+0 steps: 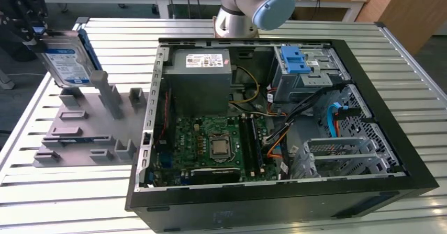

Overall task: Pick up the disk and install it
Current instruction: 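Pick up the disk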

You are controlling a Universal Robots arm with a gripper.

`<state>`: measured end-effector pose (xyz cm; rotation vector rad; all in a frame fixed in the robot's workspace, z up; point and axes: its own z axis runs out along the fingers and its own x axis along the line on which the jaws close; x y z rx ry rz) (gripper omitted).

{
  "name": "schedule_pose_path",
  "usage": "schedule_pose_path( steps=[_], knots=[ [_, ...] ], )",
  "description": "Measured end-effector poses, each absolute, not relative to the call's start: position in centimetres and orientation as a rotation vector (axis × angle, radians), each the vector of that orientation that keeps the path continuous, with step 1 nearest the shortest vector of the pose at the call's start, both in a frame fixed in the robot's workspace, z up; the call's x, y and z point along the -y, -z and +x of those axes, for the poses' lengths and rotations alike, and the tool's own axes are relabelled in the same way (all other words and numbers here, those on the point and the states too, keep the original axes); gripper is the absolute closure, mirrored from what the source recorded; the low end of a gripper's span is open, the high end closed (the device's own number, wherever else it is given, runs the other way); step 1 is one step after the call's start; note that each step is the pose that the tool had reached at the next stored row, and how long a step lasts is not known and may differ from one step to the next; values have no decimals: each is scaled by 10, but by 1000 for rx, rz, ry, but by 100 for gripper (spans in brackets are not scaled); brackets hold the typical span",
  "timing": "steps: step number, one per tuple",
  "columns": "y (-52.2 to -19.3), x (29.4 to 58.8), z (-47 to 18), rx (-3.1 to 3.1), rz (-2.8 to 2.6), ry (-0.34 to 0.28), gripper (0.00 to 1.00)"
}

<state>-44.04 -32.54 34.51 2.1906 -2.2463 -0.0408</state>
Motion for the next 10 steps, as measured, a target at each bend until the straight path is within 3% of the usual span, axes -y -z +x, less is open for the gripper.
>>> schedule_pose_path(
  steps=[10],
  knots=[
    [-347,324,-440,2246,2190,40,64]
  ],
)
